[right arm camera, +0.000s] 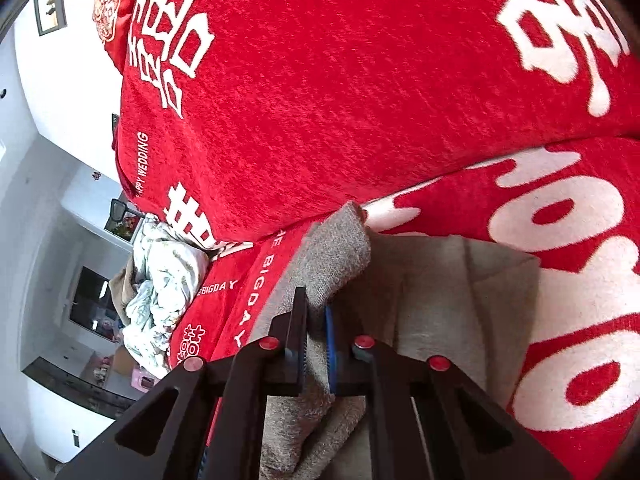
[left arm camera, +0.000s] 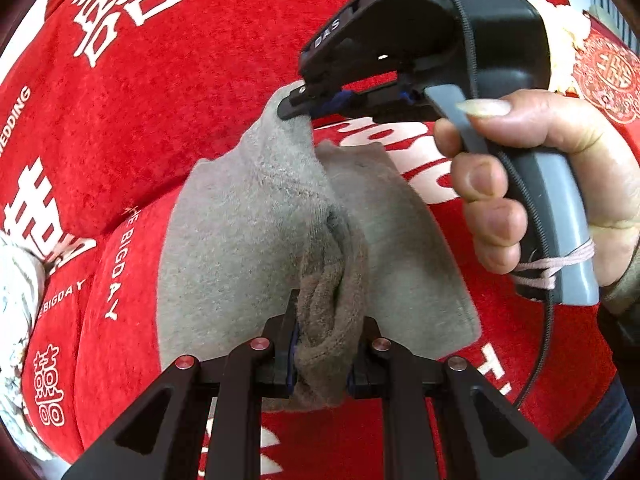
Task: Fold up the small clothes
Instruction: 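Lower the folded side onto the sweater with both grippers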
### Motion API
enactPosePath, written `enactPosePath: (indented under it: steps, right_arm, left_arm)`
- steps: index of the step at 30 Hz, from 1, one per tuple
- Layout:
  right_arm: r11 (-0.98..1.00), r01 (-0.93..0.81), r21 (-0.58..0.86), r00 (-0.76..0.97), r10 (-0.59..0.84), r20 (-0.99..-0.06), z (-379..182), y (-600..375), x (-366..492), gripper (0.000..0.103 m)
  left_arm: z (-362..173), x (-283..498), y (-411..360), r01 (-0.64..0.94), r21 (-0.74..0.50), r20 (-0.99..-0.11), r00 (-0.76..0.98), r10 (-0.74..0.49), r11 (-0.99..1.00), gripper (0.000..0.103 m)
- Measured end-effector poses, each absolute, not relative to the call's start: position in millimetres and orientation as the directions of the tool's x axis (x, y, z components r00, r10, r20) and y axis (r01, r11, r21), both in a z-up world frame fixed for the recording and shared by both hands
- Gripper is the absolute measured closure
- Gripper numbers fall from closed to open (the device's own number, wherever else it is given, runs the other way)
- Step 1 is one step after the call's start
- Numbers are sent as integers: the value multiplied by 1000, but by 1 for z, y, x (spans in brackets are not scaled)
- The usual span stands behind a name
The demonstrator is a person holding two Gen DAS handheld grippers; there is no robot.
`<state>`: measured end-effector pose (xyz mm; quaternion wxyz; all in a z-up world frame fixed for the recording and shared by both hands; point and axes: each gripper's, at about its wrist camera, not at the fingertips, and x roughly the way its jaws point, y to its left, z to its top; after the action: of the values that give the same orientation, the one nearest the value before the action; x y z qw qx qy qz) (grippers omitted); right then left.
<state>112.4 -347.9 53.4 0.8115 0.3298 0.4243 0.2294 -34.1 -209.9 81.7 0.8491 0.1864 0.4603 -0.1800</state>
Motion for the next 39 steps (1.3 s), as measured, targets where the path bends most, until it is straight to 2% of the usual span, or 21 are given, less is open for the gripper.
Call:
enactPosePath:
  steps: [4, 7, 8, 9, 11, 12, 15, 17, 18, 19, 20, 21, 24, 28, 39]
  right_arm:
    - [669, -26, 742, 497, 653, -571, 30, -357, 116, 93]
    - [618, 37, 786, 455, 689, -563, 5, -363, 120, 82]
    - [594, 52, 803, 446, 705, -551, -2, -366, 120, 72]
    - [575, 56, 816, 442, 719, -536, -7, -367, 120, 65]
    - [534, 56, 844, 449, 741, -499, -13, -370, 118, 36]
    - [506, 49, 861, 452, 757, -471, -16, -371, 118, 30]
    - [453, 31, 891, 461, 785, -415, -17, -371, 119, 30]
    - [466, 49, 883, 438, 785, -439, -21, -363, 124, 31]
    - [480, 57, 876, 422, 783, -456, -23, -357, 127, 34]
    - [505, 54, 862, 410, 776, -480, -22, -352, 130, 42]
    - [545, 40, 837, 404, 758, -513, -19, -346, 132, 76]
    - [574, 25, 819, 395, 746, -535, -17, -342, 133, 87]
    - [608, -31, 794, 420, 728, -541, -1, -342, 129, 88]
    - [597, -76, 798, 463, 731, -502, 19, -353, 124, 88]
    - [626, -78, 776, 509, 694, -509, 37, -385, 110, 88]
  left_arm:
    - [73, -34, -218, 483, 154, -863, 491, -121, 862, 85]
    - [69, -34, -220, 483, 160, -866, 487, -113, 861, 85]
    - [69, -33, -219, 482, 159, -867, 486, -112, 862, 85]
    - [70, -33, -219, 482, 159, -867, 485, -111, 862, 85]
    - [69, -31, -219, 483, 156, -869, 482, -113, 862, 85]
    - [69, -31, -219, 483, 152, -870, 479, -114, 863, 85]
    - [71, -32, -219, 481, 157, -871, 480, -108, 863, 85]
    - [70, -32, -221, 482, 165, -870, 483, -104, 860, 85]
    - [69, -32, -221, 482, 168, -868, 485, -102, 860, 85]
    - [69, -32, -221, 482, 170, -868, 487, -101, 859, 85]
    - [69, -32, -221, 482, 173, -867, 489, -100, 859, 85]
    - [71, -32, -222, 481, 175, -865, 492, -99, 859, 85]
    - [80, -37, -225, 481, 170, -858, 501, -111, 860, 85]
    - [89, -41, -230, 493, 160, -852, 507, -132, 855, 85]
    - [97, -50, -260, 546, 154, -849, 499, -172, 823, 85]
